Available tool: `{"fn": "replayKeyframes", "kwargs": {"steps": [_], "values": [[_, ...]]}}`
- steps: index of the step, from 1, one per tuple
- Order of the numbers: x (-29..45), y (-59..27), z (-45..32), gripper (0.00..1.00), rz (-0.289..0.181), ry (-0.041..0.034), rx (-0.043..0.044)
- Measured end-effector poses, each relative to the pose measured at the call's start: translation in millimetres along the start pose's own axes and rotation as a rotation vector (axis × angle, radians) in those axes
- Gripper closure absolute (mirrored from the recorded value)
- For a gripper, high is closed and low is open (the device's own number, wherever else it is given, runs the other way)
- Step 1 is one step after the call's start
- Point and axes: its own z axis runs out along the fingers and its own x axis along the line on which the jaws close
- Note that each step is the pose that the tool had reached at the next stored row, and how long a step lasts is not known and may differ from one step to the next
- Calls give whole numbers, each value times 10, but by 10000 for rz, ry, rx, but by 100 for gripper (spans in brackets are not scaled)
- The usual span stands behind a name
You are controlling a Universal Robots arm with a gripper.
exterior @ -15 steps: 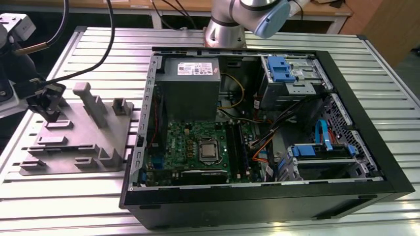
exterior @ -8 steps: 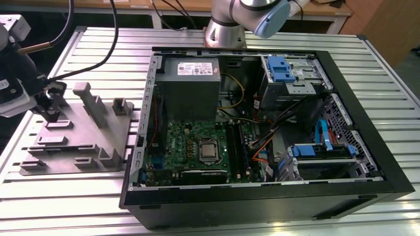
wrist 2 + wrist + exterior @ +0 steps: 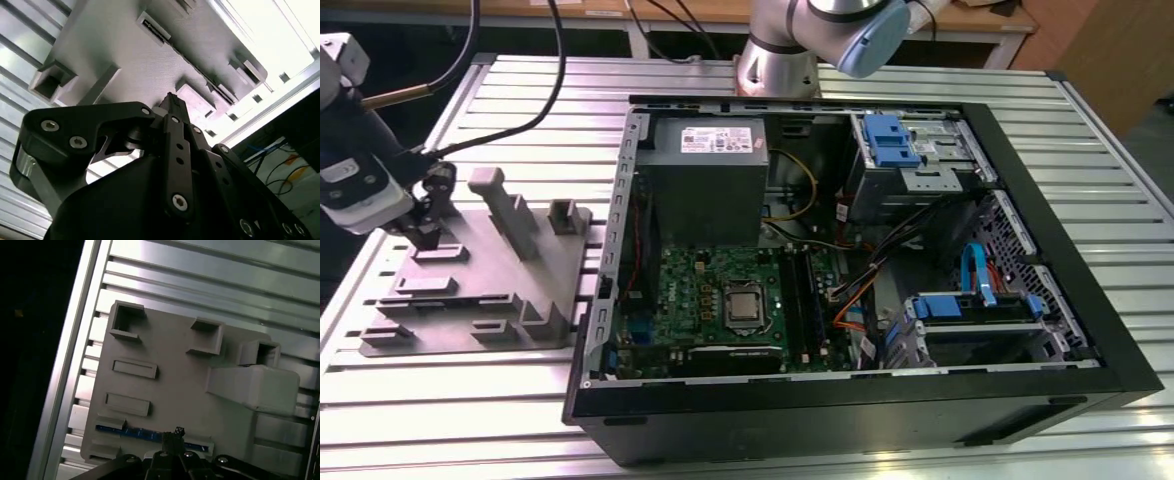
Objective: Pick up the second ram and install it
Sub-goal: 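Pick up the second ram and move it above second insertion slot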
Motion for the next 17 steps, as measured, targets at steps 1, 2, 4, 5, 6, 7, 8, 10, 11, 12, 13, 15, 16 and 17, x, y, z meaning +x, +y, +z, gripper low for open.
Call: {"fn": "replayKeyframes", "kwargs": {"steps": [1,2,4,5,6,7,8,10,11,12,13,15,16,17], "values": [[0,0,4,90,-179,9,-4],[0,-1,8,90,-360,17,-8],[0,-1,17,90,-736,36,-16],[0,-1,22,90,-915,45,-19],[1,-1,27,90,-1094,53,-24],[1,-2,31,90,-1274,62,-27],[1,-2,36,90,-1453,71,-32],[1,-2,45,90,-1823,90,-39],[1,-2,50,90,-2003,98,-44],[1,-3,54,90,-2182,107,-47],[1,-3,59,90,-2362,116,-51],[2,-4,71,90,-2721,132,-59],[2,-4,78,90,-2918,142,-63],[2,-4,84,90,-3097,151,-67]]}}
